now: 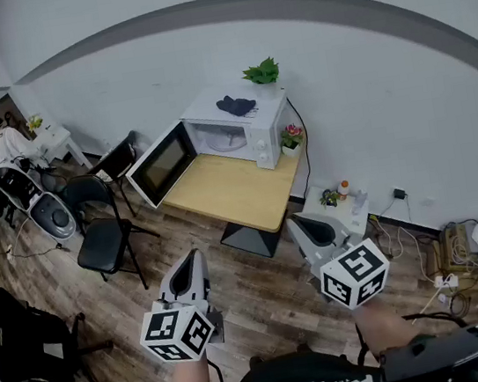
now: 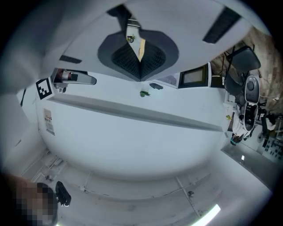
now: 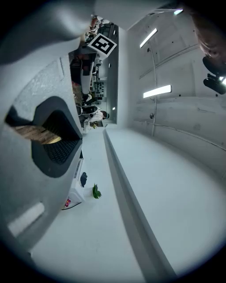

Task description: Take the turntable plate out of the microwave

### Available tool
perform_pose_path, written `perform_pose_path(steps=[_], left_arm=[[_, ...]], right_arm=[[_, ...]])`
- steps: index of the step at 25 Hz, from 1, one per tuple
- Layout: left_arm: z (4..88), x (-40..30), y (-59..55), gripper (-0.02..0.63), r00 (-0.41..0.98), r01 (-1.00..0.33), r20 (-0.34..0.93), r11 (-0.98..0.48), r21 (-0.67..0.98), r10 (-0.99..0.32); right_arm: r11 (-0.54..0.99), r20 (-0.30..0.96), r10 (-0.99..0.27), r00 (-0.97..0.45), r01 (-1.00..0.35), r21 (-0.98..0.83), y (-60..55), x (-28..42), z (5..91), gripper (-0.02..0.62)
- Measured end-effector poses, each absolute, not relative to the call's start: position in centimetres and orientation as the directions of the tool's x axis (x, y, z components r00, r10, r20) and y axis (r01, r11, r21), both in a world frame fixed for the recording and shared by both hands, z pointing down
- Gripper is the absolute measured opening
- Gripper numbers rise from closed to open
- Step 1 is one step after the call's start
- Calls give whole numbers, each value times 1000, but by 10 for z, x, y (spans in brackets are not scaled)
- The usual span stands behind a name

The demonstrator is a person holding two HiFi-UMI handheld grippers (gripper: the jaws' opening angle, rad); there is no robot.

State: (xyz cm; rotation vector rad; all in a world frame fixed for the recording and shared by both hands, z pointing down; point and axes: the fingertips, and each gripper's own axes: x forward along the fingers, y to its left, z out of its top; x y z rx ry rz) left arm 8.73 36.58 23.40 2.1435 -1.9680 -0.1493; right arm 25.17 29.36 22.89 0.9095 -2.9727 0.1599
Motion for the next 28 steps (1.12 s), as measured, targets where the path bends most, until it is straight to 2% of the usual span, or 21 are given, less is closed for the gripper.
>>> perform_pose_path(steps=[10, 16, 28], left_arm=[[228, 91, 372, -2, 62, -995, 88, -55, 88, -994], [227, 84, 374, -2, 83, -989, 85, -72, 127, -993], [232, 41, 380, -2, 146, -979, 73, -134, 153, -987]], right_arm=[[810, 52, -577, -815, -579, -91, 296, 255, 224, 5], [823, -29, -552, -834, -539, -178, 298, 251, 212, 5], [806, 14, -574, -819, -568, -166, 303, 206, 220, 5]])
